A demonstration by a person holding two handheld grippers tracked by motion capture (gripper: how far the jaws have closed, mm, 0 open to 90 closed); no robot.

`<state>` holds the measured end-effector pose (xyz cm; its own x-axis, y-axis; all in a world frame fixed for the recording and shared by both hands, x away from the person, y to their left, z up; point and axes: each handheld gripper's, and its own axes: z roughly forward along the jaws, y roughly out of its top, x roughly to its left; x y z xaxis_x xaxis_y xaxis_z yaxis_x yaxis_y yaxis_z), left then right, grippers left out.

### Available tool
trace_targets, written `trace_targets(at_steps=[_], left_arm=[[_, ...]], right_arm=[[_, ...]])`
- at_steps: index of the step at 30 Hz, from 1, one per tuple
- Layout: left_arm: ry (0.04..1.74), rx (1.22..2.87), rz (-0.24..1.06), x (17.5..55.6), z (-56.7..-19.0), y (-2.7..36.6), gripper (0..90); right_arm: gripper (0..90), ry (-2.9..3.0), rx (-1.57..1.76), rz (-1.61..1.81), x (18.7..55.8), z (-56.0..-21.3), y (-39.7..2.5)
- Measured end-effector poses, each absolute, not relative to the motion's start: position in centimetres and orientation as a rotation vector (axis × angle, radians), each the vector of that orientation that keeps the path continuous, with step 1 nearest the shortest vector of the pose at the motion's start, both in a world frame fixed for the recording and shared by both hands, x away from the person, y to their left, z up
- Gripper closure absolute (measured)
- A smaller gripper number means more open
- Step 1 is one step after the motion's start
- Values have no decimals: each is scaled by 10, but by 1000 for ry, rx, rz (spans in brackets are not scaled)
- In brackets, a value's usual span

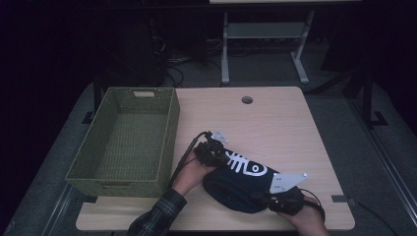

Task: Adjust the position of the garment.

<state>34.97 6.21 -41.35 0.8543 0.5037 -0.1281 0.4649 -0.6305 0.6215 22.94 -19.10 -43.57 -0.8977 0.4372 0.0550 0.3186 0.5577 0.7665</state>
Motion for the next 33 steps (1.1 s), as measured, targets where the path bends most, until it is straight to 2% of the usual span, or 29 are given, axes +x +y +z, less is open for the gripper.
trace_targets(at_steps=[5,13,22,33], left_arm=[[717,2362,106,340,-409,75,755],[768,2365,76,342,-418,85,454],[828,2372,40,347,-434,87,261],[825,2417,-2,351,-449,86,216]], right_arm=[[744,2574,722,1261,229,-431,-210],[446,2462,909,1156,233,-438,-239],[186,2364,1138,1060,242,-463,-273],[150,2315,1249,994,250,-478,-284]])
